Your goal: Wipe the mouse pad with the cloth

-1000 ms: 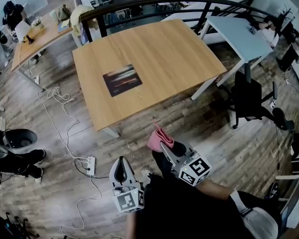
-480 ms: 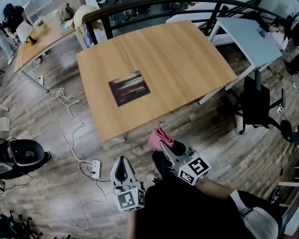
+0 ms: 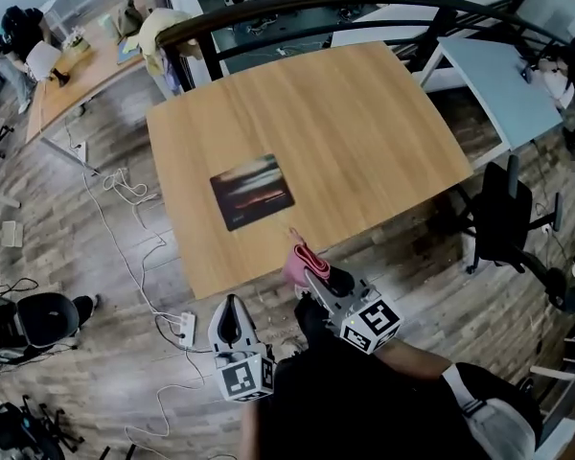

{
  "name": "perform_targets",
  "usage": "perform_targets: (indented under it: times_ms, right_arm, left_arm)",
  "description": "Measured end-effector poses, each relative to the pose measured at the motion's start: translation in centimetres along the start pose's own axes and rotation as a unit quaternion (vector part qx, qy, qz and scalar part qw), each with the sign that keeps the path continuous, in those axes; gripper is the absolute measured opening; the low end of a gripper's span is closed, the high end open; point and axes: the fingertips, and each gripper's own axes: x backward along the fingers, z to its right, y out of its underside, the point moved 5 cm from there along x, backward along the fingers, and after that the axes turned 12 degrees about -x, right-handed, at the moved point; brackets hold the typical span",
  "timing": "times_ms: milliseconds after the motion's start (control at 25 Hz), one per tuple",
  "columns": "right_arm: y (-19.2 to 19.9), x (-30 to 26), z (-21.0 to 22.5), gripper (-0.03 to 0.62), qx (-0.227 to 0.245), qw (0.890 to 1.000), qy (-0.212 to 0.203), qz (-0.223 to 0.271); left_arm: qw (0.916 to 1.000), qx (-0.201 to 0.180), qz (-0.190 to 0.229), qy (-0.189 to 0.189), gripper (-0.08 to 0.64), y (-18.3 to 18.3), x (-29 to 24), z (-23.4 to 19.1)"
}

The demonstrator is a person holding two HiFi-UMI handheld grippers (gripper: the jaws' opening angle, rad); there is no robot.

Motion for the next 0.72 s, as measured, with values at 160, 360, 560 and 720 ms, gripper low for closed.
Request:
perform_targets:
  times_ms: [160, 360, 560, 720]
  right_arm:
    - [-1.4, -2.1, 2.2, 0.069, -0.004, 1.000, -0.019, -0.011]
    - [-2.7, -4.9, 4.5, 0.069, 0.006, 0.999, -0.034, -0.015]
    - [-3.1, -6.7, 5.2, 0.069, 0.000, 0.999, -0.034, -0.022]
    - [-2.7, -8.3, 5.3, 0.069, -0.005, 0.999, -0.033, -0.032]
  left_arm:
    - [0.9998, 0.011, -0.012, -0.014, 0.023, -0.5, -2.4, 0.0]
    - [0.9993, 0.004, -0.027, -0.027, 0.023, -0.9, -5.3, -0.9]
    - [0.9963, -0.005, -0.080, -0.031, 0.023, 0.7, -8.0, -2.7]
    - [0.9944, -0.002, -0.103, -0.027, 0.023, 2.2, -10.0, -3.9]
